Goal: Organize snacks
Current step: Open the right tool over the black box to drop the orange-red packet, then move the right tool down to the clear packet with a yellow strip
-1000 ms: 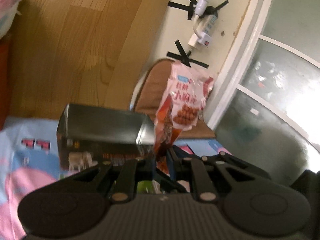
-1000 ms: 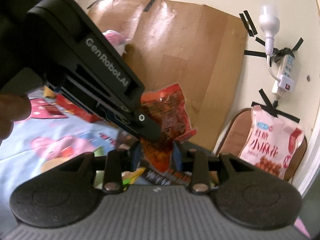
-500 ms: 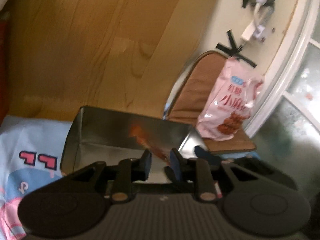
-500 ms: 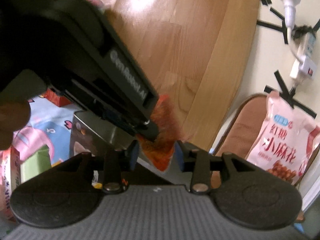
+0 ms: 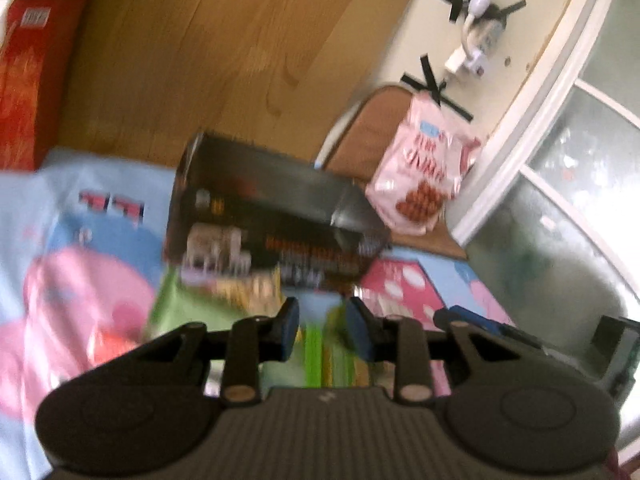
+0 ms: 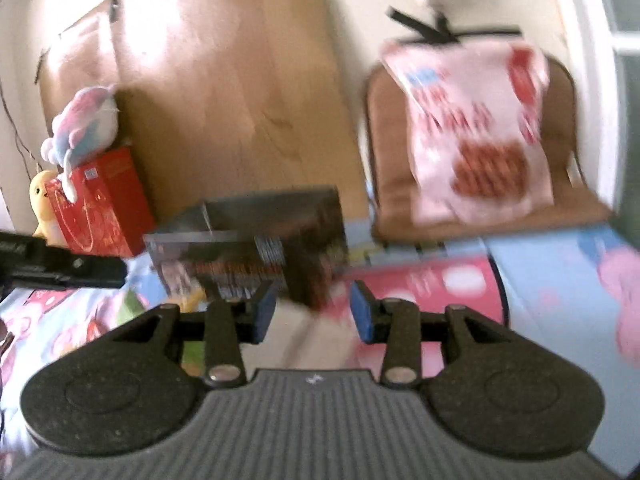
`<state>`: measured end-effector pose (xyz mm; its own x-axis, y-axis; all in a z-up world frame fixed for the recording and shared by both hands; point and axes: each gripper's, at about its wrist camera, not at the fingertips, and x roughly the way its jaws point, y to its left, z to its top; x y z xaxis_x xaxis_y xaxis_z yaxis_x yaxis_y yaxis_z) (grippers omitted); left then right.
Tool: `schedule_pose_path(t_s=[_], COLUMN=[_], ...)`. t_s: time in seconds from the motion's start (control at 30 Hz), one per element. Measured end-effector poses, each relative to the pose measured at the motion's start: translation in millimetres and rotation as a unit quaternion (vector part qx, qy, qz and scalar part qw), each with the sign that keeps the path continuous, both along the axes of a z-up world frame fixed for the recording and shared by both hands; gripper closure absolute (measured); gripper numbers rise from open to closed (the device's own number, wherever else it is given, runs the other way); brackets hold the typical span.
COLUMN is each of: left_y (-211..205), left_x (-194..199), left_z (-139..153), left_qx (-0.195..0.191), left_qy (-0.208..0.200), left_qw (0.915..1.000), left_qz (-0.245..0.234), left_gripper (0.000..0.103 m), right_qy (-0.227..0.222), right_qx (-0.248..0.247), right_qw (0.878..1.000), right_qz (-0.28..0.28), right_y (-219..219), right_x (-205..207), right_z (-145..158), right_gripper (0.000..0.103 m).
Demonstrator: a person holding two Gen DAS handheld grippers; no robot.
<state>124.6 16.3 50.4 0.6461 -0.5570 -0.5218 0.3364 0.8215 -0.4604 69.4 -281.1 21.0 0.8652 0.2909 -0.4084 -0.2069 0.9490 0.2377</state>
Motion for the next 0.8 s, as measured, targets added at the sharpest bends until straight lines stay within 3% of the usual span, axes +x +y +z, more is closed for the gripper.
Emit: schedule_pose_path(t_s=[0.13, 0.27, 0.37, 0.43, 0.53, 0.7, 0.8], left_y=[-13.0, -20.9, -18.9, -14.2, -2.4, 16.8, 25.7], left_x=[-8.6, -27.4, -40.0, -47.0, -58.9, -68.4, -73.6], left_z=[-11.7, -12.7, -14.9, -16.6, -19.2, -24.3, -24.7], left_qx=[0.008, 0.018, 0.021, 0.022, 0.013, -0.004, -0.009], left_qy=[0.025, 0.017, 0.019, 0.023, 0.024, 0.031, 0.031], left_qw=[0.9996, 0.9996, 0.9994, 0.9994, 0.9996, 0.9995, 0.9994], left_qz=[-0.006, -0.017, -0.018, -0.013, -0.005, 0.008, 0.015], left_gripper=[0.076, 0.076, 0.076, 0.076, 0.076, 0.076, 0.076], right_qy=[0.046, 0.089, 0.118, 0.120, 0.133, 0.140, 0.100], right_qx=[0.041, 0.102, 0.145, 0.150, 0.160, 0.147, 0.104], right_qw=[0.998, 0.991, 0.982, 0.981, 0.978, 0.963, 0.967], right_qz=[-0.015, -0.003, 0.027, 0.018, 0.021, 0.175, 0.212], right_y=[-11.3, -14.6, -11.2, -8.2, -3.2, 43.0, 57.8], right_x=[8.2, 26.5, 32.6, 28.4, 11.0, -38.0, -65.2], right_z=[-12.6, -22.1, -30.9, -30.7, -26.6, -25.6, -16.7], right_gripper=[0.057, 0.041, 0.038, 0.040, 0.054, 0.055, 0.055])
